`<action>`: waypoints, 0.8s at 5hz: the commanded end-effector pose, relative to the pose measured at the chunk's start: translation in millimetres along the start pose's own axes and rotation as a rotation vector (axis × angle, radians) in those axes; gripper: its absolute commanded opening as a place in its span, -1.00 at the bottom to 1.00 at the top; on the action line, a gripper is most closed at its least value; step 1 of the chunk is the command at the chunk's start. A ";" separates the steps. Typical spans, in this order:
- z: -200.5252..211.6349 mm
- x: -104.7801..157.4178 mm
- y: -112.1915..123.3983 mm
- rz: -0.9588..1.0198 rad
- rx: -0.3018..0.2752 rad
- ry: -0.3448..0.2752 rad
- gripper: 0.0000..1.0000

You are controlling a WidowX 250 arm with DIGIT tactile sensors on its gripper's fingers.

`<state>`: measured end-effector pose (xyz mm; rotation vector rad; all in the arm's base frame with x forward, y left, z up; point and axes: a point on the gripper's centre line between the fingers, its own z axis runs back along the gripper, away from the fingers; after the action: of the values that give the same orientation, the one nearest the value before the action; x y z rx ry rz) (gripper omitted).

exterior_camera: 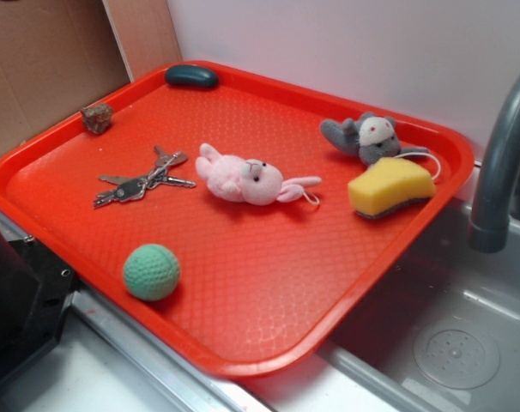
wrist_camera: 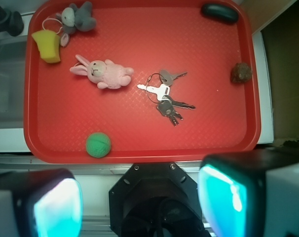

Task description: Grab the rock.

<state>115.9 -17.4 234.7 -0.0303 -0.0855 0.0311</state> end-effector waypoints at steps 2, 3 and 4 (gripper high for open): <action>-48.1 -5.0 51.6 0.256 -0.027 0.046 1.00; -80.0 18.3 84.0 0.498 0.051 -0.101 1.00; -92.9 25.9 96.3 0.739 0.129 -0.130 1.00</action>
<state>150.8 70.7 135.3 0.0641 -0.1783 0.7605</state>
